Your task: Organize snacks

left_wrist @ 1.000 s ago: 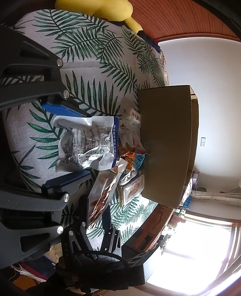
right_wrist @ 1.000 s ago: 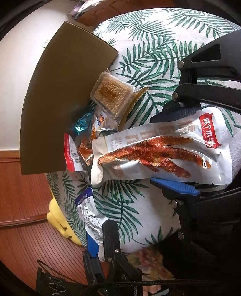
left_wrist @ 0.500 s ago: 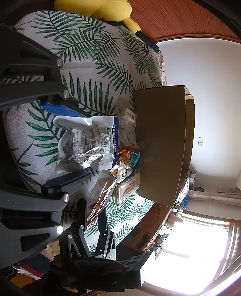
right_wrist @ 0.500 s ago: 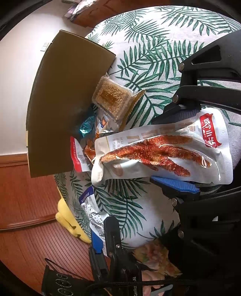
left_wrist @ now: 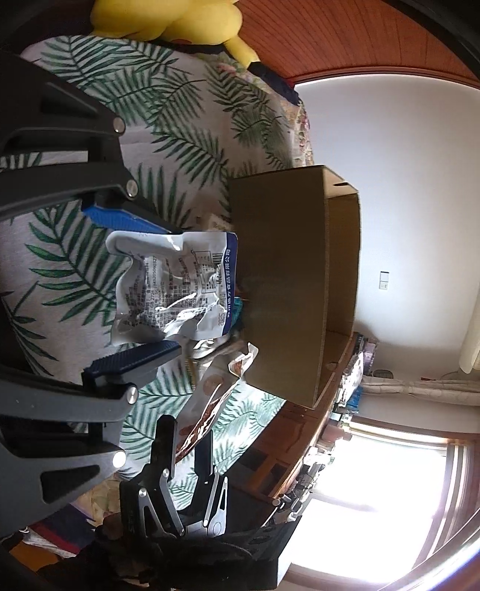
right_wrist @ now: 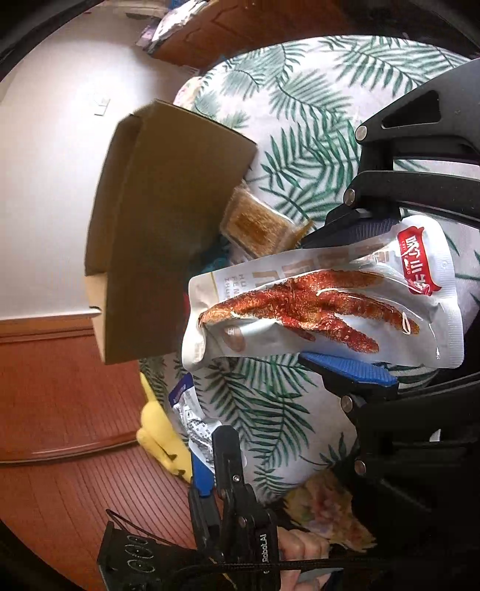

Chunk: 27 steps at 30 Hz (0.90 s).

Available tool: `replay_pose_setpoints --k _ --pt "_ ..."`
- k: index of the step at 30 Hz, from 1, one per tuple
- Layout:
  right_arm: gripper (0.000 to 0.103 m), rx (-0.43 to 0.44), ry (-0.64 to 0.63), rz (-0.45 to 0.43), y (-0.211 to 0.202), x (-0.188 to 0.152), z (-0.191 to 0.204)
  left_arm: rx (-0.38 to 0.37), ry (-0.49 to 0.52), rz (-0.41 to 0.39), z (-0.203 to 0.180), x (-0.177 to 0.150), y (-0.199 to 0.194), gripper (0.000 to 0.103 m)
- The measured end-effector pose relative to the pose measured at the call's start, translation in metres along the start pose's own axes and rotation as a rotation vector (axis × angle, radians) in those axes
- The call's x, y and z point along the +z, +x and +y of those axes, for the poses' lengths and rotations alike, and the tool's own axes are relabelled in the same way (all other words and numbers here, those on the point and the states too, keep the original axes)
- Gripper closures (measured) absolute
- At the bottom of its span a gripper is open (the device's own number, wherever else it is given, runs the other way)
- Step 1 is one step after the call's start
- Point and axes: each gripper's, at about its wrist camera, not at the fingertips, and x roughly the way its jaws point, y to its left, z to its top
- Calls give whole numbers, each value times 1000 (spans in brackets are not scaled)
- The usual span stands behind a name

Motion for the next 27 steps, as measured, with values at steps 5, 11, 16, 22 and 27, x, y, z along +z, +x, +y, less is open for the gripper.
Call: replay_pose_setpoints --k 5,11,16,22,27 --pt "47 -21 -6 -39 -14 14 -8 -2 18 -29 -2 22 -1 49" --pt "47 -44 -13 -81 -26 38 -13 6 37 -69 -3 52 -1 49" --pt "47 -63 -15 -109 -32 57 -18 17 48 -92 -1 69 -1 49" --pt "47 -91 -16 -133 -31 77 -26 28 61 -103 -1 89 3 49" --pt "47 -118 -10 -151 -30 93 -35 43 86 -121 -3 107 6 49"
